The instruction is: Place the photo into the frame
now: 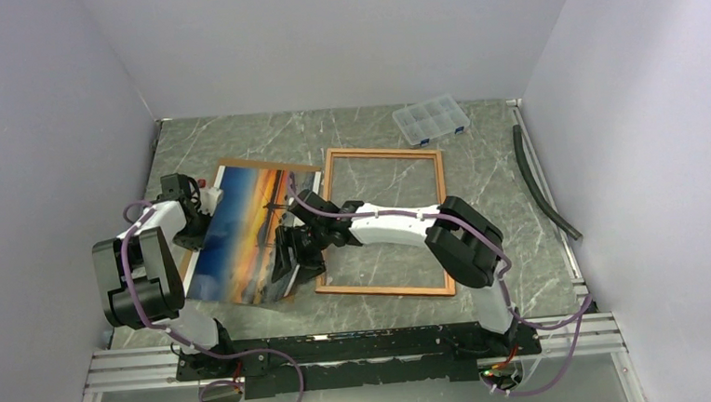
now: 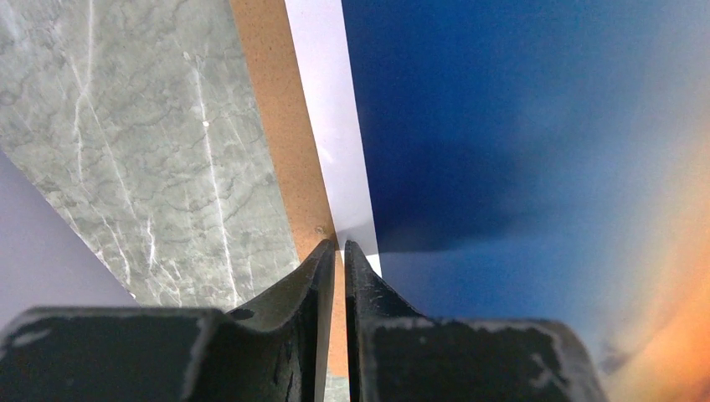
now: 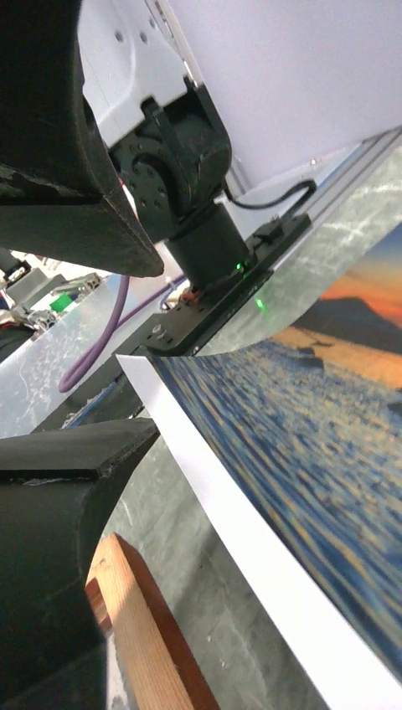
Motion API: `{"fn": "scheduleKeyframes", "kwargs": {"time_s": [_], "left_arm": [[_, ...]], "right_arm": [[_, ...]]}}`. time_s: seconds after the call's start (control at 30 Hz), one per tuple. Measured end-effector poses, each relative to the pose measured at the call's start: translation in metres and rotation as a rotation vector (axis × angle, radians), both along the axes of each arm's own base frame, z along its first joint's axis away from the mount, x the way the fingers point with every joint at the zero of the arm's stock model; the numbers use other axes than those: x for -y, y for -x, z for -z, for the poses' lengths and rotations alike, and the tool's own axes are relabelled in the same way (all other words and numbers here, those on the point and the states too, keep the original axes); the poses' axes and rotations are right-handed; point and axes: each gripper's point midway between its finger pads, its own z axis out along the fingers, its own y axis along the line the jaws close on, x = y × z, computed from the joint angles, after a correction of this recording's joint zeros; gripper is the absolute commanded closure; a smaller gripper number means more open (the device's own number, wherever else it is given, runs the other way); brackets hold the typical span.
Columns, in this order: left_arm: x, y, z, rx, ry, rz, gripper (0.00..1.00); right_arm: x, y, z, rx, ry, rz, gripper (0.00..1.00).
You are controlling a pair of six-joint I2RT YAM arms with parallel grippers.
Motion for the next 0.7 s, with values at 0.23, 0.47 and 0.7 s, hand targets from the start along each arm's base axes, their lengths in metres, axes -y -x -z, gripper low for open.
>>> {"fn": "scheduleKeyframes", "kwargs": {"time_s": [0.23, 0.47, 0.7], "left_arm": [[0.000, 0.001, 0.000, 0.000, 0.001, 0.000, 0.85], [0.001, 0.001, 0.000, -0.001, 0.002, 0.001, 0.86], [0.002, 0.004, -0.001, -0.010, 0.009, 0.001, 0.87]], "right_arm": [[-0.011, -0.010, -0.031, 0.069, -0.114, 0.023, 0.35], [-0.008, -0.010, -0.030, 0.051, -0.146, 0.043, 0.37], [0.011, -0.012, 0.009, -0.033, -0.056, 0.084, 0.37]]}}
